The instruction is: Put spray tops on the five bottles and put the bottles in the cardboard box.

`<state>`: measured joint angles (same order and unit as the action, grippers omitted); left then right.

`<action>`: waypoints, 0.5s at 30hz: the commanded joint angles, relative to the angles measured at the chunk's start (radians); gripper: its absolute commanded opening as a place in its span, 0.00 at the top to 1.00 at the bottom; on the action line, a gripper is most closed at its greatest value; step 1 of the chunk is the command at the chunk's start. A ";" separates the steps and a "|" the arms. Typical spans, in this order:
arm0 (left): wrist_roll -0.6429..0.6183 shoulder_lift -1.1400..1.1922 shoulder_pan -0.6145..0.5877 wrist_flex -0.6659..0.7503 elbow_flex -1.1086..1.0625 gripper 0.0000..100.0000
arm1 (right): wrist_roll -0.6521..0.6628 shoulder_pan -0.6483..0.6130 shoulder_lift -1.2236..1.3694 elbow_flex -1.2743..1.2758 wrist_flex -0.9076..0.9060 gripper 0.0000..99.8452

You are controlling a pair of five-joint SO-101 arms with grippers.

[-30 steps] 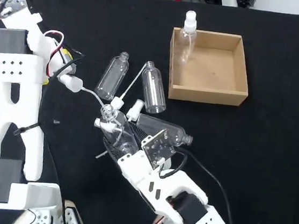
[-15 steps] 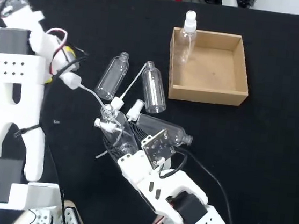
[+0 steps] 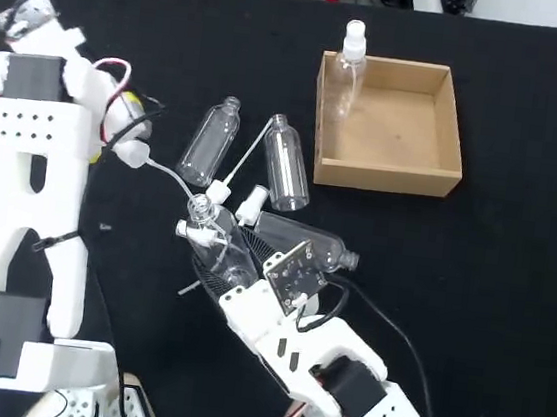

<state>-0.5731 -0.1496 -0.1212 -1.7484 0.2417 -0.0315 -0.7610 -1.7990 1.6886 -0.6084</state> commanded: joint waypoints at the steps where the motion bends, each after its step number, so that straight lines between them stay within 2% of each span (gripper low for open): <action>1: -0.009 0.003 0.042 0.035 -0.002 0.79 | 0.008 -0.005 -0.068 -0.004 0.026 0.94; 9: -0.009 0.074 0.038 0.061 -0.015 0.79 | 0.008 -0.005 -0.068 -0.004 0.026 0.94; 15: -0.009 0.040 0.038 0.069 -0.007 0.79 | 0.008 -0.005 -0.068 -0.004 0.026 0.94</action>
<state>-0.5731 -0.0698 -0.0951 -1.6962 0.2110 -0.0315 -0.7610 -1.7990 1.6886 -0.6084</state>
